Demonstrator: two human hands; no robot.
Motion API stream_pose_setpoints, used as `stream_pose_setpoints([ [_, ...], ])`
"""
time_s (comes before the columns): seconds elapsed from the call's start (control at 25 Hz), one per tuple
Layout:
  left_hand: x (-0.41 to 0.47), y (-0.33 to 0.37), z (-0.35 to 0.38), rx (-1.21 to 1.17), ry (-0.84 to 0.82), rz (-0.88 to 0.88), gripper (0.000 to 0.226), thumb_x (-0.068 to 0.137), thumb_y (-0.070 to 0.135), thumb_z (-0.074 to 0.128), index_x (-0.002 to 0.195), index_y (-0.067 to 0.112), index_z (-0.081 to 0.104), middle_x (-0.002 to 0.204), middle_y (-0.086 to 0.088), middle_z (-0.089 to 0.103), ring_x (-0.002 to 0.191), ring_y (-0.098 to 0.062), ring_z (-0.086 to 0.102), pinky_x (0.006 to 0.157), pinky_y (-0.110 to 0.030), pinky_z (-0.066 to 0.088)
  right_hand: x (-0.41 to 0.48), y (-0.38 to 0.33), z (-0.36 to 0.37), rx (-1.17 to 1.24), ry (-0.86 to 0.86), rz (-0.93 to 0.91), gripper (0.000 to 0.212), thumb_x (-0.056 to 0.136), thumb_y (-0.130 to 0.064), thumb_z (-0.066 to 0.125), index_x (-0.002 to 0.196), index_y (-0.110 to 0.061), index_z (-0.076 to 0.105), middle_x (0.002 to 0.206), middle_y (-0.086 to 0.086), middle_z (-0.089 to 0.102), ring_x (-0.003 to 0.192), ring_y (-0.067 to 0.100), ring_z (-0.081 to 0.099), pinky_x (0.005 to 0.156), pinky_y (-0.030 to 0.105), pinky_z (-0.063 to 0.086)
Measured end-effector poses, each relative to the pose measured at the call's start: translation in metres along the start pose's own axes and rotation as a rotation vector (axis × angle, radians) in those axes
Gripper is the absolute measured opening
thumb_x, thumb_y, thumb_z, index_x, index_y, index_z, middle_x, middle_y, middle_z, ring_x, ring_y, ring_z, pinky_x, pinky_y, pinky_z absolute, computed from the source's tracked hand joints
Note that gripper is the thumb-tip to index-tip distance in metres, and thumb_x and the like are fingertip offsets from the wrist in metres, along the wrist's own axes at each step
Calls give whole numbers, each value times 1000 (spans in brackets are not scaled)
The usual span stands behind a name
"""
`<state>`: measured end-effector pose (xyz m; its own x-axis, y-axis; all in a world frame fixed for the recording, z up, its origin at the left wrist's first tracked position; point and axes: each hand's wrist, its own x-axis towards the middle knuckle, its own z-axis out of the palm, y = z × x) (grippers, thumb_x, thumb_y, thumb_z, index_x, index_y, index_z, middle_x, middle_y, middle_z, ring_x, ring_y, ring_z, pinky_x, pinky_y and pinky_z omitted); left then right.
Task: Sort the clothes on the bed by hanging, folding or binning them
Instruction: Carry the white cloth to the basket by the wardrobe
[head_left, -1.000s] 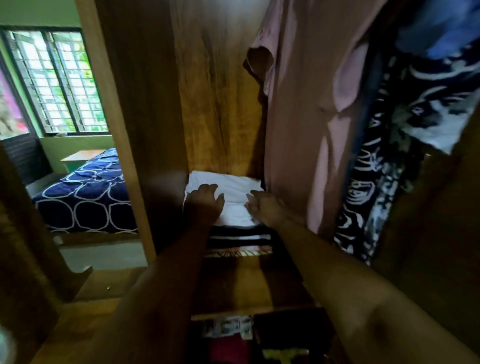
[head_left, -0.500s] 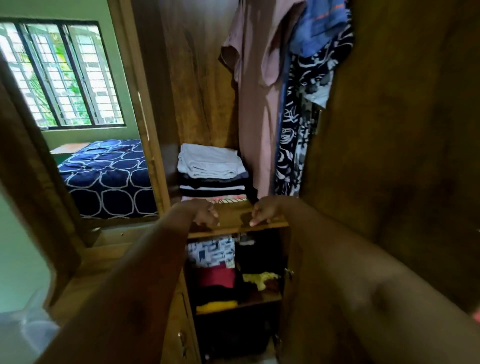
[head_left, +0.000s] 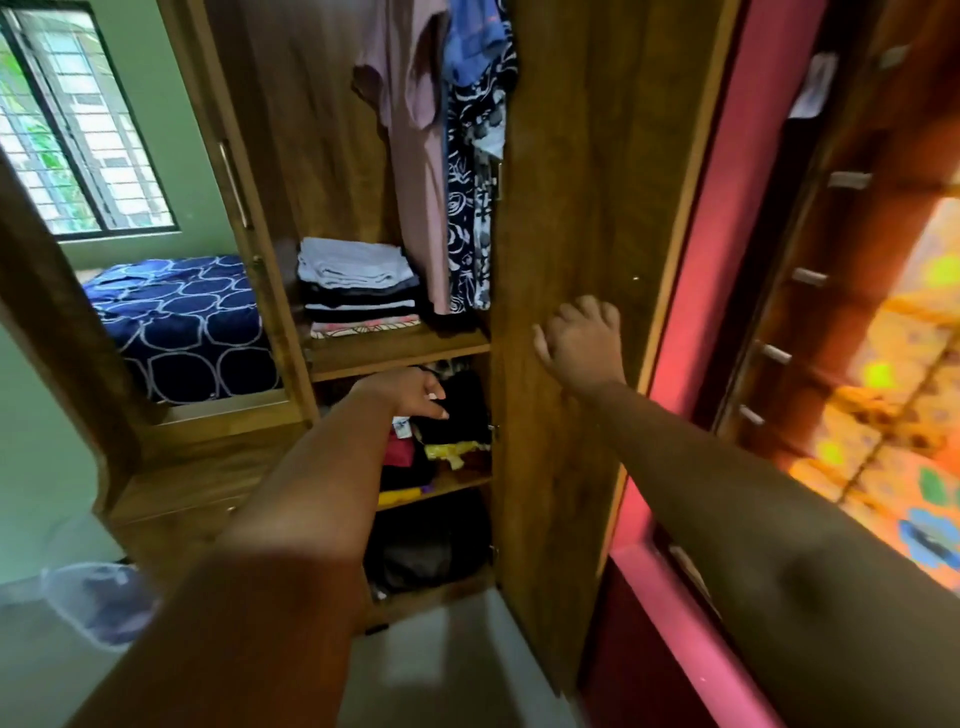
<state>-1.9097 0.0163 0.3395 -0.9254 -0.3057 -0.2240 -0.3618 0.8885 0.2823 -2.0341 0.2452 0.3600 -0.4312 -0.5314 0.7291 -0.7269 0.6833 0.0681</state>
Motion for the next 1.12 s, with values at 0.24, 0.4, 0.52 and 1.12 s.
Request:
stream_pose_setpoints([
  [0.24,-35,42,-1,-12,73,38,46,81,47,71,121,28,60,127,0,60,116,-19,56,101,-38,44,-21,48,-39,601,116,759,75,85,-32,65,145,-9,27,147,18,26,137,33,24,114,42,21],
  [0.4,-57,38,-4,-47,118,30,46,83,42,70,124,24,60,128,0,59,117,-19,55,98,-34,44,-22,54,-40,871,-3,822,64,82,-31,60,138,-9,39,141,13,29,126,35,39,107,47,36],
  [0.52,-72,25,-2,-17,117,-7,48,82,46,69,125,26,59,128,0,59,114,-21,56,99,-39,45,-22,39,-52,898,39,815,52,80,-31,44,125,-5,51,126,16,47,113,34,50,99,43,43],
  [1.12,-108,-84,3,-62,185,-225,38,80,37,72,114,22,64,115,3,63,105,-16,57,94,-30,45,-15,-140,19,1138,-428,505,27,101,-28,43,119,-13,56,114,8,59,109,25,56,88,29,42],
])
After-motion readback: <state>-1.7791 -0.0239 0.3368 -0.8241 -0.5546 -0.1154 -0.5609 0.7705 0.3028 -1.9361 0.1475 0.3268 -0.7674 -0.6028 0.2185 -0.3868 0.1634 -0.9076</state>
